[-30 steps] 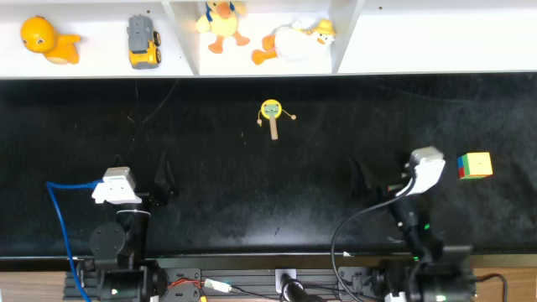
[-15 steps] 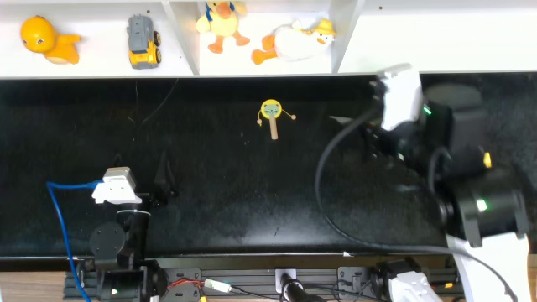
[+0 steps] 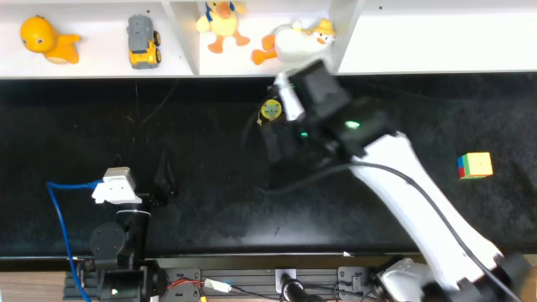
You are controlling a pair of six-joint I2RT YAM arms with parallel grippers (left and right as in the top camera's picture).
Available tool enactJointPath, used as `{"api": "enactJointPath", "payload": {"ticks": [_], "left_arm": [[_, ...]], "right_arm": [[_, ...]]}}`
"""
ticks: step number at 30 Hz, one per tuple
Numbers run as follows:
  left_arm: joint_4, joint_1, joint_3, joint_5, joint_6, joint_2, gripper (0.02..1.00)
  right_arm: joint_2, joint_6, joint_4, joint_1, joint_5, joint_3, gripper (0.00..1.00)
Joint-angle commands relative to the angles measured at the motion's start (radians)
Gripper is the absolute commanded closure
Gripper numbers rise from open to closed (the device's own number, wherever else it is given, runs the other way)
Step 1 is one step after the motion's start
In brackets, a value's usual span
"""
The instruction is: Store Toys
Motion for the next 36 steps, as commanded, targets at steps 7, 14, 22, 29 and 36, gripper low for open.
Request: {"api": "enactJointPath", "payload": {"ticks": [7, 14, 22, 29, 36], "left_arm": [[-0.001, -0.009, -0.003, 0.013, -0.007, -0.009, 0.023], [-0.001, -0.009, -0.003, 0.013, -0.007, -0.009, 0.02], [-0.001, -0.009, -0.003, 0.013, -0.007, -0.009, 0.02], [-0.001, -0.009, -0.003, 0.013, -0.007, -0.009, 0.02], [-0.001, -0.009, -0.003, 0.013, -0.007, -0.009, 0.02]], "right_arm": [[0.225, 0.342, 0.014, 0.044, 0.051, 0.022, 0.003], [0.325, 0.426, 0.092, 0.045, 0.05, 0.022, 0.001], [0.389, 0.394, 0.186, 0.043, 0.071, 0.022, 0.023], [0.429, 0.261, 0.227, 0.03, 0.078, 0.022, 0.016], [0.444, 0.184, 0.214, -0.009, 0.103, 0.022, 0.001]]}}
